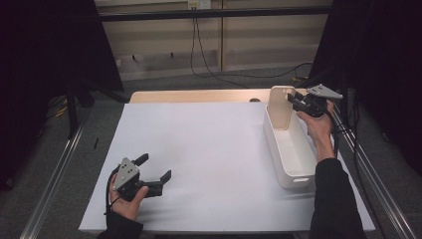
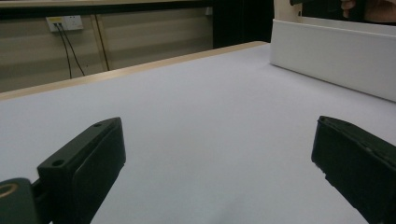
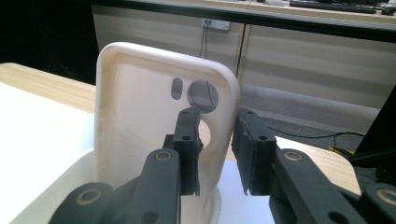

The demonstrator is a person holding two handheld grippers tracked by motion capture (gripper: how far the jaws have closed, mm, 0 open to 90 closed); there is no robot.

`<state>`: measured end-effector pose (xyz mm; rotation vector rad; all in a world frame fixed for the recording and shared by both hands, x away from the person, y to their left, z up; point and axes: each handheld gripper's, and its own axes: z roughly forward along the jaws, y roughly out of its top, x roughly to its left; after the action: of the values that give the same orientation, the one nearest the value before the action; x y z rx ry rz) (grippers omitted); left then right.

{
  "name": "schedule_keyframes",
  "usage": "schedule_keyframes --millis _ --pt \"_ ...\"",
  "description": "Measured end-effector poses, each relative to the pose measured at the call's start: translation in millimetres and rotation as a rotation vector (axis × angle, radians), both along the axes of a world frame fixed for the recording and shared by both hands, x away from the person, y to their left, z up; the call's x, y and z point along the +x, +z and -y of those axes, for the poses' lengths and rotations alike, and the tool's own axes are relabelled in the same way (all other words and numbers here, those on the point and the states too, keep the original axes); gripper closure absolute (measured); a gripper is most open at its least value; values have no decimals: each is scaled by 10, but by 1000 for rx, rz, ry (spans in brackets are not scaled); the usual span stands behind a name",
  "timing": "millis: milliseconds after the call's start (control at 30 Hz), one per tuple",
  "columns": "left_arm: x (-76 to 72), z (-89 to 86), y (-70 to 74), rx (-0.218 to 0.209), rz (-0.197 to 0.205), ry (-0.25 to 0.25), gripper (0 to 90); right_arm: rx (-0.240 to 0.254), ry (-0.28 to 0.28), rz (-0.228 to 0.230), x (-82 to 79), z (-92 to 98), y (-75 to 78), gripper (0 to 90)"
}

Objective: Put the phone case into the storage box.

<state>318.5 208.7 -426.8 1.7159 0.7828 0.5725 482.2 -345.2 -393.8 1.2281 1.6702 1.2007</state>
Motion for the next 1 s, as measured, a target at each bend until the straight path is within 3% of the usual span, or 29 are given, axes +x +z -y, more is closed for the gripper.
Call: schedule_keyframes --millis 500,867,1000 --pt "6 4 -2 -1 0 -4 28 15 3 3 33 -21 -33 730" --pt "23 8 -3 0 -2 3 28 70 -1 23 -2 -5 -2 632" --pt "27 15 0 -1 3 9 29 70 -3 29 -21 10 22 572"
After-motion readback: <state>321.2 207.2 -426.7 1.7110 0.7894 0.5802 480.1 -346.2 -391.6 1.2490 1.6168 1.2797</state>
